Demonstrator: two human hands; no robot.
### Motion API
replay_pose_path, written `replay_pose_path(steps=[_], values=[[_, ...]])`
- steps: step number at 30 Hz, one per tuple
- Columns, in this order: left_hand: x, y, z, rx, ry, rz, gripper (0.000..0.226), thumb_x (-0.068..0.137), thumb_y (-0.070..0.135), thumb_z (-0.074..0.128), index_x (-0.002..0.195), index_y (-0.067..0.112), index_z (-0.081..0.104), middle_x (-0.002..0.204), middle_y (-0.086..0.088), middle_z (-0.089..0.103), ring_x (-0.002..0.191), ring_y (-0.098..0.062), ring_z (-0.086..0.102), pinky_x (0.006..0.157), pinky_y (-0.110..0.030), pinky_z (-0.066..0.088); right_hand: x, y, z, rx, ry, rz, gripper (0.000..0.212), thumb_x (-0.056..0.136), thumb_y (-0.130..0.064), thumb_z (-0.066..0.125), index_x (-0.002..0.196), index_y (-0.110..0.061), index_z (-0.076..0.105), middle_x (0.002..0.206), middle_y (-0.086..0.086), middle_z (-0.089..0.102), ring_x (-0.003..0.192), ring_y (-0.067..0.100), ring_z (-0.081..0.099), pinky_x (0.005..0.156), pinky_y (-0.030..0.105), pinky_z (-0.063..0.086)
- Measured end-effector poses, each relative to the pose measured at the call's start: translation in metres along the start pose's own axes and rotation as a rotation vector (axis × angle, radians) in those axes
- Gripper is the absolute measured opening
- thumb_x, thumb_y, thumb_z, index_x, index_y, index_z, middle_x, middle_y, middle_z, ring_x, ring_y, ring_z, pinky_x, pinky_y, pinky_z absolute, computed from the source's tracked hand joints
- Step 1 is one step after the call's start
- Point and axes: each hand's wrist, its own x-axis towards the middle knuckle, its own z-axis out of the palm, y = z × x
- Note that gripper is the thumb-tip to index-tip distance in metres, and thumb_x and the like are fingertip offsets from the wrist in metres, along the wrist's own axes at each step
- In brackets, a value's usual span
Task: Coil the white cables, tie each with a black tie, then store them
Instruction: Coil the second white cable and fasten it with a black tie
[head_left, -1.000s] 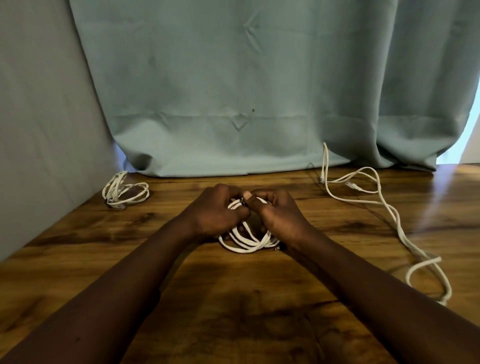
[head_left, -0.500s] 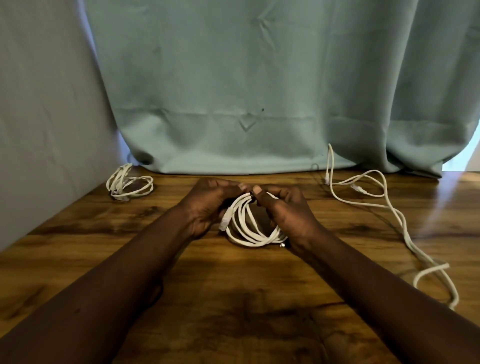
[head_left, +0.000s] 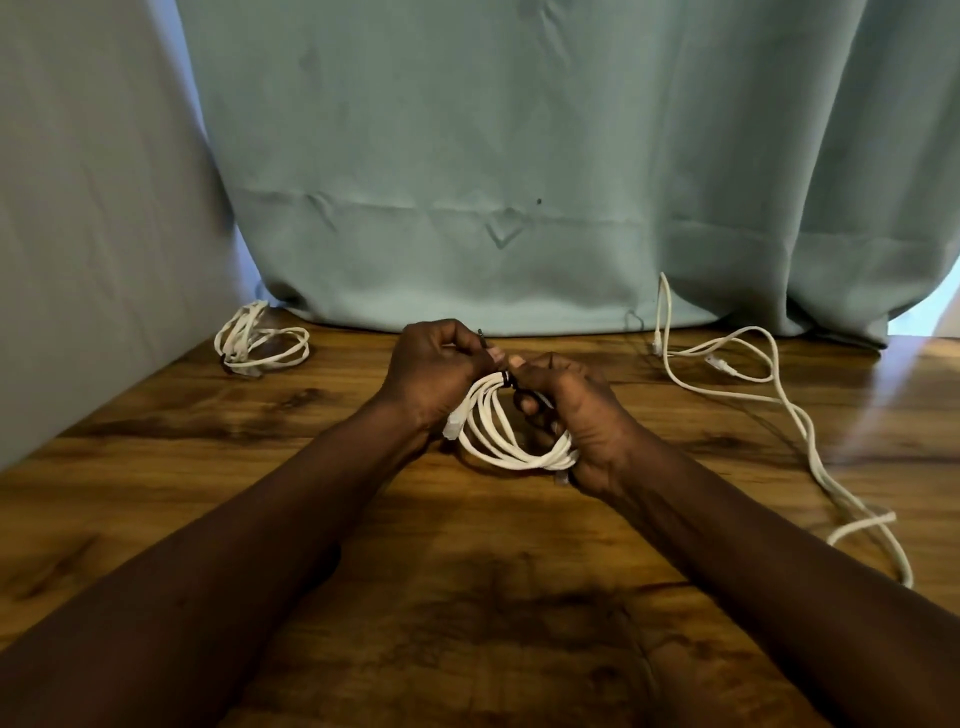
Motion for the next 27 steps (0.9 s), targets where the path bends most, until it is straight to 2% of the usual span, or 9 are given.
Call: replay_pose_path(steps=[2, 4, 8, 11, 13, 17, 21, 24, 27], values=[[0.0007, -0.0016, -0.0018, 0.084, 0.011, 0.08, 0.026, 0.082, 0.002, 0.083, 0.064, 0.013, 0.067, 0.078, -0.015, 0.074, 0.083, -0.041, 0.075, 0.077, -0.05, 0.061, -0.0024, 0.0, 0.0019, 0.039, -0.007, 0.058, 0.019, 0.098, -0.01, 0.064, 0.08, -0.009, 0.058, 0.051, 0.003, 0.047, 0.033, 0.009, 0.04, 0.033, 0.015, 0.034], [0.0009, -0.0023, -0.0017, 0.157, 0.03, 0.147, 0.025, 0.083, 0.004, 0.082, 0.067, 0.013, 0.066, 0.077, -0.011, 0.074, 0.081, -0.035, 0.075, 0.074, -0.048, 0.061, -0.0038, -0.0004, 0.0028, 0.066, -0.012, 0.093, 0.022, 0.099, -0.01, 0.062, 0.079, -0.009, 0.057, 0.051, 0.004, 0.046, 0.032, 0.01, 0.041, 0.033, 0.015, 0.034], [-0.0014, -0.003, 0.002, 0.236, 0.095, 0.238, 0.031, 0.085, 0.006, 0.081, 0.065, 0.022, 0.063, 0.071, 0.007, 0.072, 0.07, -0.009, 0.072, 0.065, -0.03, 0.058, -0.0016, 0.0008, 0.0006, 0.032, -0.063, 0.077, 0.019, 0.1, -0.013, 0.062, 0.083, -0.005, 0.06, 0.056, 0.009, 0.051, 0.031, 0.011, 0.037, 0.036, 0.018, 0.033], [-0.0042, -0.0033, 0.0029, 0.246, 0.115, 0.277, 0.027, 0.087, 0.008, 0.08, 0.068, 0.021, 0.064, 0.068, 0.01, 0.072, 0.066, 0.0, 0.069, 0.061, -0.017, 0.051, -0.0012, -0.001, -0.0006, -0.026, -0.107, 0.07, 0.016, 0.101, -0.016, 0.062, 0.096, -0.002, 0.066, 0.065, 0.012, 0.064, 0.036, 0.013, 0.05, 0.037, 0.02, 0.043], [-0.0049, -0.0025, 0.0025, 0.283, 0.096, 0.322, 0.023, 0.088, 0.009, 0.08, 0.072, 0.019, 0.066, 0.072, 0.008, 0.073, 0.068, -0.001, 0.07, 0.061, -0.016, 0.051, -0.0023, -0.0035, 0.0, -0.032, -0.125, 0.088, 0.013, 0.103, -0.017, 0.06, 0.099, -0.005, 0.062, 0.069, 0.012, 0.065, 0.041, 0.014, 0.053, 0.038, 0.022, 0.046], [-0.0014, -0.0028, 0.0009, 0.313, 0.053, 0.354, 0.021, 0.087, 0.007, 0.079, 0.074, 0.016, 0.065, 0.08, -0.002, 0.075, 0.072, -0.008, 0.073, 0.063, -0.021, 0.054, -0.0025, -0.0036, 0.0028, -0.041, -0.092, 0.069, 0.019, 0.106, -0.013, 0.053, 0.087, -0.01, 0.05, 0.06, 0.007, 0.046, 0.034, 0.009, 0.033, 0.033, 0.016, 0.031], [0.0021, -0.0035, -0.0035, 0.302, 0.029, 0.33, 0.022, 0.086, 0.003, 0.079, 0.071, 0.011, 0.064, 0.079, -0.005, 0.076, 0.073, -0.014, 0.075, 0.068, -0.034, 0.061, -0.0044, -0.0038, 0.0069, -0.016, -0.148, 0.066, 0.031, 0.106, -0.008, 0.047, 0.076, -0.014, 0.046, 0.059, 0.005, 0.03, 0.032, 0.006, 0.026, 0.033, 0.013, 0.025], [0.0014, -0.0031, -0.0048, 0.316, 0.031, 0.338, 0.026, 0.085, 0.002, 0.08, 0.069, 0.016, 0.064, 0.079, -0.004, 0.076, 0.072, -0.013, 0.074, 0.069, -0.036, 0.061, -0.006, -0.0063, 0.0056, -0.021, -0.174, 0.127, 0.032, 0.106, -0.01, 0.046, 0.074, -0.014, 0.046, 0.059, 0.003, 0.029, 0.033, 0.006, 0.025, 0.032, 0.014, 0.024], [-0.003, -0.0022, -0.002, 0.317, -0.01, 0.356, 0.019, 0.084, 0.005, 0.083, 0.074, 0.015, 0.069, 0.077, -0.003, 0.076, 0.069, -0.011, 0.073, 0.065, -0.026, 0.057, -0.0097, -0.0067, 0.0028, -0.086, -0.133, 0.099, 0.027, 0.106, -0.011, 0.05, 0.079, -0.011, 0.051, 0.059, 0.007, 0.043, 0.031, 0.009, 0.038, 0.032, 0.016, 0.032]])
